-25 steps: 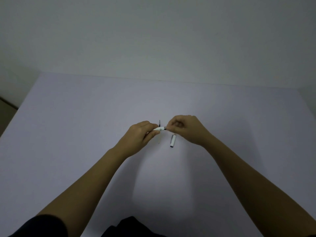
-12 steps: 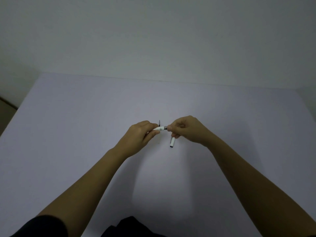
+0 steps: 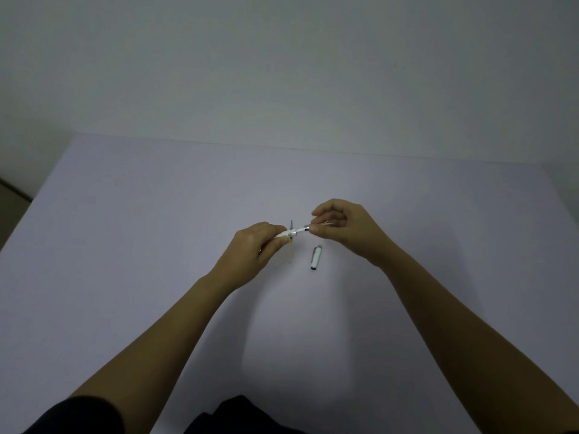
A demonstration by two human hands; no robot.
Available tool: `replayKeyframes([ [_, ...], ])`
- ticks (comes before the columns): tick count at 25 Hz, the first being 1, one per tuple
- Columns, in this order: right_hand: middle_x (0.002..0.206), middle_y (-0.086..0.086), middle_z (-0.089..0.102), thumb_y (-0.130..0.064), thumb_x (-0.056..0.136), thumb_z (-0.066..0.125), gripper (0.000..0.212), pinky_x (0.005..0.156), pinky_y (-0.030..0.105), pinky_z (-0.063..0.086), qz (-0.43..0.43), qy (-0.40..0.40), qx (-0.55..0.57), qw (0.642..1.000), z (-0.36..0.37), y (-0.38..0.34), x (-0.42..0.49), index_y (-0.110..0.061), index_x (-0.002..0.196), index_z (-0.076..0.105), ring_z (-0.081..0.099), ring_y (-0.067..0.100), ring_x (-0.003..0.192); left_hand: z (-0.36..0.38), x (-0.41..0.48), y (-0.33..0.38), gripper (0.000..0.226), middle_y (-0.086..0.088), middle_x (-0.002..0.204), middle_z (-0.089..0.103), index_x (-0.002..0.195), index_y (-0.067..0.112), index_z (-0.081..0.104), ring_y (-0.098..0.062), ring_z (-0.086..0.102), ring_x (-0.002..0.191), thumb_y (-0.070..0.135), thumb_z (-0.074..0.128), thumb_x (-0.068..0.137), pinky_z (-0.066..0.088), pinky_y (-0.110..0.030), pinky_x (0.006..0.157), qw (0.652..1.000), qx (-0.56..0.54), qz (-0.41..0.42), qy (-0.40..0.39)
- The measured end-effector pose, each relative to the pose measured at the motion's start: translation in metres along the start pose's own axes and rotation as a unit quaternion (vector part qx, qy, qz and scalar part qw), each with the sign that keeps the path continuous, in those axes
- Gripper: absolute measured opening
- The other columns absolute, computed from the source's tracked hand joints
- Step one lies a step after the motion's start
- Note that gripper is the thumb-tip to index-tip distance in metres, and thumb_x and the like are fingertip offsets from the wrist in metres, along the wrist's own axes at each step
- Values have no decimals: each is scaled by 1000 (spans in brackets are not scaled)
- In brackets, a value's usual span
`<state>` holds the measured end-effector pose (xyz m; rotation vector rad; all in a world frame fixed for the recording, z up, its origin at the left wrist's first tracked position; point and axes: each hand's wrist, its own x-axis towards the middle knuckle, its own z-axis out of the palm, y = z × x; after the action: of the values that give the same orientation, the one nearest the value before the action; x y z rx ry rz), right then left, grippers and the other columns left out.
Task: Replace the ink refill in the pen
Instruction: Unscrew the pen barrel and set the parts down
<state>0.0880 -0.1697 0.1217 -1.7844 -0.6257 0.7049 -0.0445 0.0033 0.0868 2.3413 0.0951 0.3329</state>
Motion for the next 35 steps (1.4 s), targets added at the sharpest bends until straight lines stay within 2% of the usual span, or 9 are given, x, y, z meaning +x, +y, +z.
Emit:
replayKeyframes([
  [4, 80, -2, 70, -9, 73, 76, 20, 71, 16, 52, -14, 51, 87, 995, -2, -4, 4, -23, 77, 62, 69, 10, 79, 15, -12, -6, 15, 10, 75, 67, 88, 41, 64, -2, 55, 65, 28, 58, 90, 40, -5, 60, 977, -163, -134, 24],
  [10, 74, -9, 75, -16, 72, 76, 13, 69, 13, 52, -28, 132, 150, 979, -14, -11, 13, -25, 74, 68, 70, 3, 78, 31, -23, -10, 13, 0, 92, 73, 86, 46, 65, -14, 64, 87, 34, 60, 88, 48, -26, 73, 960, -202, -196, 6],
  [14, 90, 11, 71, -12, 66, 81, 28, 73, 27, 51, 105, 175, 125, 971, -13, 30, 12, -19, 77, 56, 68, 20, 83, 26, -15, -11, 11, -5, 94, 72, 88, 46, 65, -25, 64, 90, 37, 58, 88, 52, -38, 76, 957, -208, -200, 28],
  [17, 81, 11, 69, -12, 64, 83, 19, 70, 27, 47, 219, 153, -28, 963, -1, 72, 5, -13, 74, 66, 62, 18, 75, 24, -10, -13, 12, -15, 93, 70, 86, 47, 64, -35, 62, 89, 36, 59, 88, 52, -49, 81, 956, -209, -203, 38],
  [19, 81, 9, 67, -13, 67, 81, 20, 70, 24, 46, 263, 123, -130, 948, 3, 93, 2, -7, 84, 73, 61, 17, 76, 25, -10, -16, 13, -15, 91, 70, 85, 47, 63, -34, 62, 87, 35, 59, 88, 53, -45, 79, 954, -212, -207, 38],
  [22, 96, 14, 71, -12, 72, 76, 29, 72, 23, 44, 281, 85, -237, 926, 11, 109, 4, -6, 100, 71, 62, 21, 84, 29, -11, -25, 12, -6, 85, 72, 86, 45, 63, -15, 62, 75, 35, 58, 89, 47, -14, 66, 955, -204, -211, 33],
  [25, 100, 17, 69, -9, 70, 77, 48, 69, 24, 40, 274, 106, -224, 929, 18, 114, 7, -5, 113, 56, 59, 22, 82, 32, -10, -31, 8, 0, 77, 69, 89, 37, 65, 3, 53, 61, 33, 58, 90, 39, -4, 55, 956, -193, -221, 27],
  [27, 99, 16, 68, -8, 69, 77, 54, 68, 26, 41, 268, 129, -200, 934, 20, 116, 9, -5, 115, 49, 59, 23, 81, 33, -9, -34, 9, 0, 76, 69, 90, 33, 67, 3, 53, 61, 33, 58, 89, 39, -4, 55, 955, -192, -222, 29],
  [35, 102, 13, 70, -13, 73, 76, 32, 77, 23, 42, 233, 167, -204, 936, 28, 130, 8, -6, 103, 66, 63, 24, 95, 36, -2, -37, 12, -5, 80, 70, 92, 28, 67, -23, 61, 75, 35, 57, 89, 41, -8, 57, 956, -190, -221, 34],
])
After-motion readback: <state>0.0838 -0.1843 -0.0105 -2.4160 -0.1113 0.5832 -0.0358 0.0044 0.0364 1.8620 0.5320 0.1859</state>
